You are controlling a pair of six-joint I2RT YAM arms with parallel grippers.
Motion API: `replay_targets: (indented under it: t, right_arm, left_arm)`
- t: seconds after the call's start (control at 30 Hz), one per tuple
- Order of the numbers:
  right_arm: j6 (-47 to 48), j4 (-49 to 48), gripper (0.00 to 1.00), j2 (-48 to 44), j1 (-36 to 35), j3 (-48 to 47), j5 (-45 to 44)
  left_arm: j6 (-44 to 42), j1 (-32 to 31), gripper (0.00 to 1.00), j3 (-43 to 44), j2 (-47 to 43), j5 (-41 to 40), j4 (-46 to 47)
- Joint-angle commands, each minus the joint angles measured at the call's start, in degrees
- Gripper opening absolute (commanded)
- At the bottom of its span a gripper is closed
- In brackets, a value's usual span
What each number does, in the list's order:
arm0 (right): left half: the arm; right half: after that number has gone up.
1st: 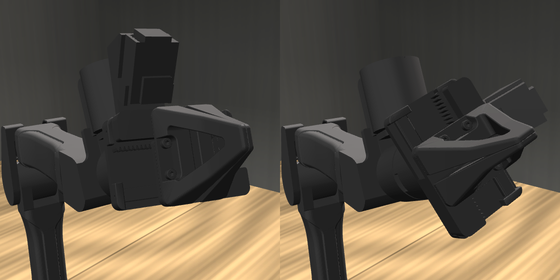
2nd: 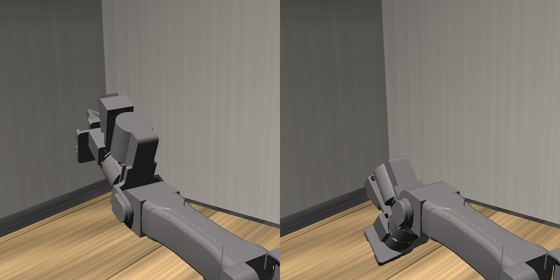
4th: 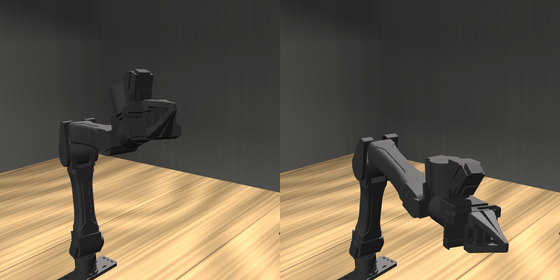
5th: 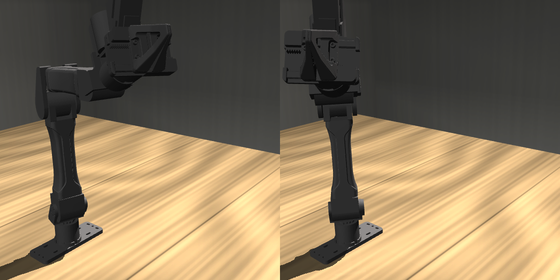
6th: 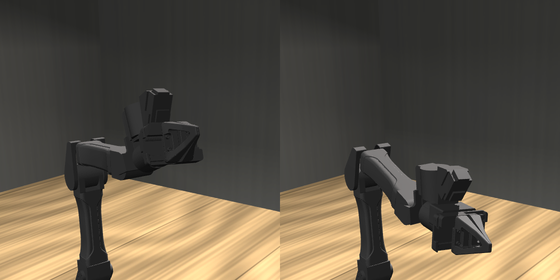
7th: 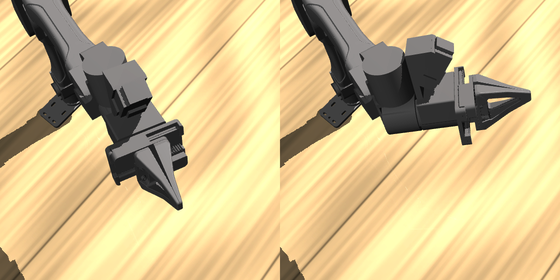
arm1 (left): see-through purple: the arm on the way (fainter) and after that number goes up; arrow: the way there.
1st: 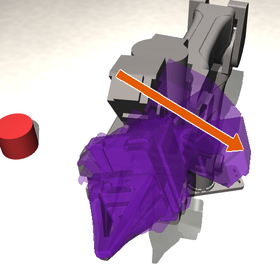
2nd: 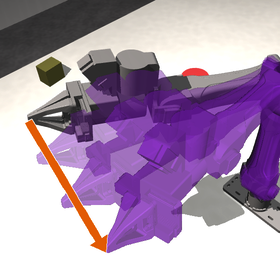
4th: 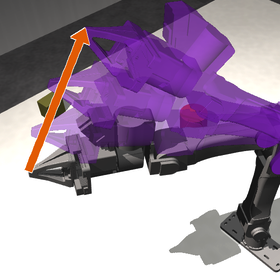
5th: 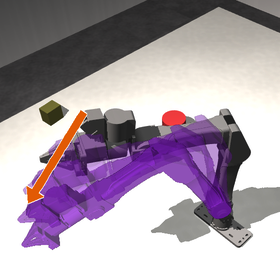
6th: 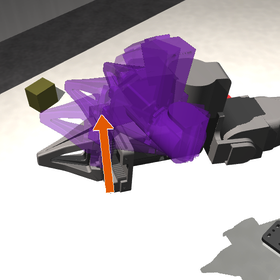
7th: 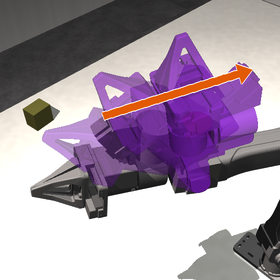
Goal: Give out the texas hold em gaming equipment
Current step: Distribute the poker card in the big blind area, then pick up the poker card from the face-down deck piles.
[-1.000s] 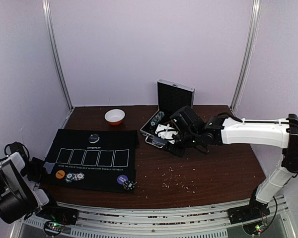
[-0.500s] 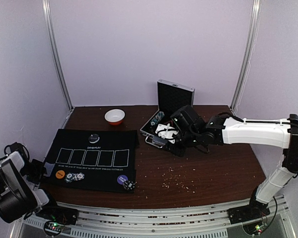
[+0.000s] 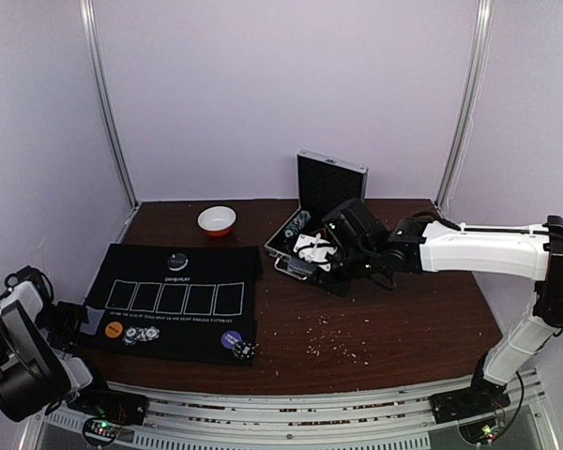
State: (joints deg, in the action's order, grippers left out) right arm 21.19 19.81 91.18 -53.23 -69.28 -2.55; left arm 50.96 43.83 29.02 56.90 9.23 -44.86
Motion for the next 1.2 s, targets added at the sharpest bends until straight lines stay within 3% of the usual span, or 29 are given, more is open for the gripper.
replay_targets:
  t: [0.0, 0.17, 0.3, 0.5, 0.63, 0.8, 0.9, 1.03, 1.17]
  right_arm:
    - [0.3, 1.44, 0.41, -1.29, 0.29, -2.91, -0.18]
    - [0.52, 2.86, 0.41, -0.85, 0.3, -4.63, -0.34]
    - [0.18, 3.66, 0.41, -0.27, 0.3, -6.02, -0.67]
    - [-0.59, 4.94, 0.41, 1.24, 0.12, -9.48, -0.11]
    - [-1.01, 5.27, 0.41, 3.4, -0.45, -12.55, 0.16]
    - [-1.79, 5.25, 0.41, 6.11, -1.78, -16.5, -0.11]
    - [-2.45, 4.2, 0.41, 7.57, -2.44, -18.11, 0.78]
    - [-2.77, 5.22, 0.41, 10.18, -3.7, -21.86, 0.51]
    - [-3.06, 5.61, 0.41, 11.85, -4.36, -23.71, 0.29]
  left_arm:
    - [0.86, -0.47, 0.76, 5.77, -0.04, 0.21, -2.54]
    - [-0.21, -3.75, 0.88, 15.57, 0.6, -5.98, -6.92]
    - [0.59, -7.87, 0.9, 15.9, 0.46, -1.63, -4.47]
    - [0.64, -21.07, 0.84, 15.93, -1.18, 3.17, 4.1]
    - [-1.76, -32.47, 0.84, 17.41, -3.68, 4.63, 16.86]
    - [-15.26, -46.78, 0.89, 20.3, -0.1, 16.13, 36.68]
    - [-24.62, -56.15, 0.9, 24.63, 8.31, 23.59, 38.35]
    - [-27.2, -64.96, 0.9, 29.11, 19.42, 36.44, 41.53]
    - [-24.85, -67.62, 0.95, 29.56, 23.46, 46.11, 49.73]
